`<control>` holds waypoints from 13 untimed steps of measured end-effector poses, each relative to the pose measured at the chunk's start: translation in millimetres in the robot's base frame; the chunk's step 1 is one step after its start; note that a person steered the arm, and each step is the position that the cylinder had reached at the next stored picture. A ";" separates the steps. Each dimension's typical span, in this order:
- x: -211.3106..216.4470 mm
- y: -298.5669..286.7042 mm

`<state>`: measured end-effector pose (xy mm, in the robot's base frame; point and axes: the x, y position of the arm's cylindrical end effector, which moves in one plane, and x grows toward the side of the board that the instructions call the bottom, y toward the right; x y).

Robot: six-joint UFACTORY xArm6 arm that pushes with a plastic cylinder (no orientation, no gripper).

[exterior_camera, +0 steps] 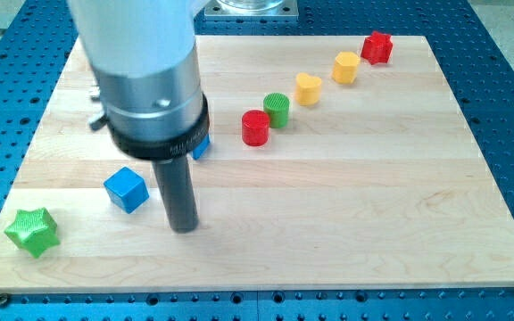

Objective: Place the blue blocks diagonally with each other

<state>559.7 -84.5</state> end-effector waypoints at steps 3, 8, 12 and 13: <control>-127.0 -50.3; -141.7 7.2; -130.9 12.9; -59.3 15.0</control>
<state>500.4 -69.4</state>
